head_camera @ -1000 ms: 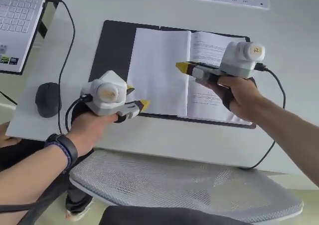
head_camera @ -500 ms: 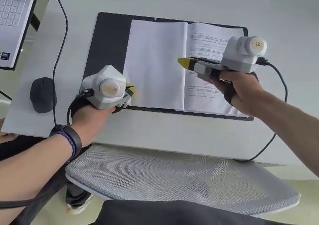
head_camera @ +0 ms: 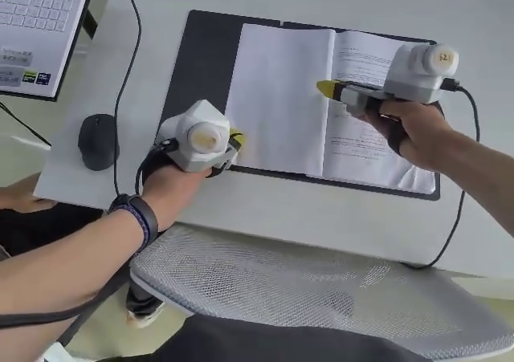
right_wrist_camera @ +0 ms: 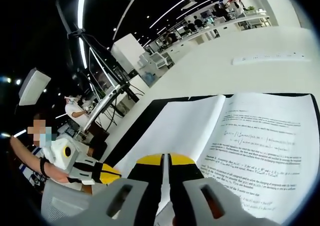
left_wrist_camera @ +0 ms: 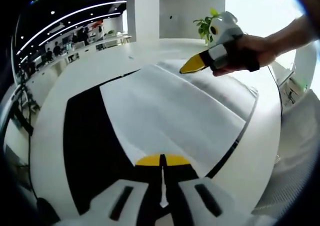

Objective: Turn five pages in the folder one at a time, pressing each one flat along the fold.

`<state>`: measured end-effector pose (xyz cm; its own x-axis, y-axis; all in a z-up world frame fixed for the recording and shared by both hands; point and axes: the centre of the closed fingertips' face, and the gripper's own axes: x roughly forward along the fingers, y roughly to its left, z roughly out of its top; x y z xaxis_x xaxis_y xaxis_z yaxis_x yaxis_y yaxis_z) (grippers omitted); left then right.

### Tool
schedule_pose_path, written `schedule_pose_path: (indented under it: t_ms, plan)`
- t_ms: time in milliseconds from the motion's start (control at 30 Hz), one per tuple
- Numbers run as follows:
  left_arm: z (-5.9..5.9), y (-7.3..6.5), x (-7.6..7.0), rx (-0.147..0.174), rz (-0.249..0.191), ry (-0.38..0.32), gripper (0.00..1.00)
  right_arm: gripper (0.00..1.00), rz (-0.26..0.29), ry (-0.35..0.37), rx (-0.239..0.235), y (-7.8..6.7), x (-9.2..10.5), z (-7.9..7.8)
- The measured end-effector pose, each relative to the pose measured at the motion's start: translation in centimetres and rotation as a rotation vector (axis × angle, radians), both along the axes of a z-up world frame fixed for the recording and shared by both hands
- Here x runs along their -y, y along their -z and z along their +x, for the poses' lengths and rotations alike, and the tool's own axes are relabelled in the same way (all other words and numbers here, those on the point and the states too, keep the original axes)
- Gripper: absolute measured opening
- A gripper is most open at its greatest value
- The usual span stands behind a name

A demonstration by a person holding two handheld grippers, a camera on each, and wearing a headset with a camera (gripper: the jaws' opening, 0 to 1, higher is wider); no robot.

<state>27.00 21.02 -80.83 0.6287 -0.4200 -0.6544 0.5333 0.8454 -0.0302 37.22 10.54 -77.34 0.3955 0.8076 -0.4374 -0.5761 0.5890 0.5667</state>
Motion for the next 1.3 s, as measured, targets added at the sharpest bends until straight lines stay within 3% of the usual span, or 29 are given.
schedule_pose_path:
  t_ms: [133,200,300,500,767,1167,1300]
  plan:
    - [0.0,0.0,-0.1,-0.003,-0.01,-0.018,0.0,0.0,-0.009,0.007,-0.014,1.0,0.3,0.9]
    - [0.0,0.0,-0.1,-0.004,-0.013,-0.024,0.0,0.0,-0.015,0.007,-0.023,1.8,0.7,2.1]
    - [0.0,0.0,-0.1,-0.01,-0.016,-0.032,0.0,0.0,-0.022,-0.006,-0.032,2.4,0.6,1.9]
    - [0.1,0.0,-0.2,-0.013,-0.019,-0.029,0.0,0.0,0.028,-0.012,-0.034,2.1,0.5,2.0]
    - [0.1,-0.3,-0.2,-0.019,-0.018,-0.034,0.0,0.0,0.093,0.026,-0.038,2.0,0.4,3.7]
    - [0.2,-0.3,-0.1,-0.024,-0.017,-0.025,0.0,0.0,0.112,0.09,-0.026,2.6,0.5,8.2]
    - [0.2,-0.3,-0.1,-0.025,-0.018,-0.024,0.0,0.0,0.156,0.161,-0.042,2.9,1.0,10.4]
